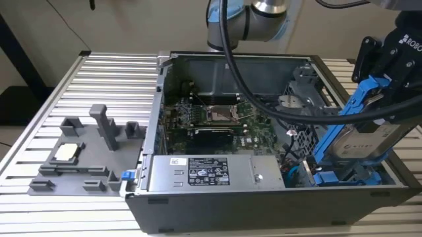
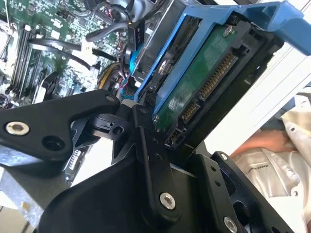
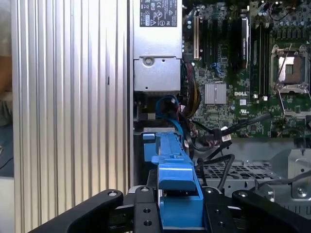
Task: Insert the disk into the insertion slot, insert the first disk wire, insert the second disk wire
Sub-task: 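Insert the disk into the insertion slot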
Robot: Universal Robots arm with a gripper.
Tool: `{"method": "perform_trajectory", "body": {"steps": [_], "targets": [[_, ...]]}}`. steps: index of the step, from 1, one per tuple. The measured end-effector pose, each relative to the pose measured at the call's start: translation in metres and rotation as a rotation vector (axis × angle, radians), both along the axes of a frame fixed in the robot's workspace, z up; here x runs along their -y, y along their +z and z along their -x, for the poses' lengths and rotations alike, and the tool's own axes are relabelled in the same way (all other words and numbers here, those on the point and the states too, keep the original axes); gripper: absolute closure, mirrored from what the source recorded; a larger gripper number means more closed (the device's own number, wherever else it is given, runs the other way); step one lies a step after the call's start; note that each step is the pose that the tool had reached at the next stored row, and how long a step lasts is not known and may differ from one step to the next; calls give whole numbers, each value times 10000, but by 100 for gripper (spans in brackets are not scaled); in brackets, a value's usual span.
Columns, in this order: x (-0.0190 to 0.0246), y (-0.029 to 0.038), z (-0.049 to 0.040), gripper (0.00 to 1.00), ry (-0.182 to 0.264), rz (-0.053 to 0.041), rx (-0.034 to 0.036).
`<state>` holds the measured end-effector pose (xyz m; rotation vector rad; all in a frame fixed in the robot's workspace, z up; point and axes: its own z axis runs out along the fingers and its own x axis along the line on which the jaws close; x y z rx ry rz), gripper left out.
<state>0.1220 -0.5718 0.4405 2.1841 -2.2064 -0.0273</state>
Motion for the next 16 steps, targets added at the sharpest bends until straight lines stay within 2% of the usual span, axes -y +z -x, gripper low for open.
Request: {"method": "perform_trajectory", "body": {"steps": [11, 14, 16], "targets": [[0, -143, -24, 67, 0, 0, -1], [0, -173, -25, 67, 0, -51, -1], [0, -187, -26, 67, 0, -152, -1]]}}
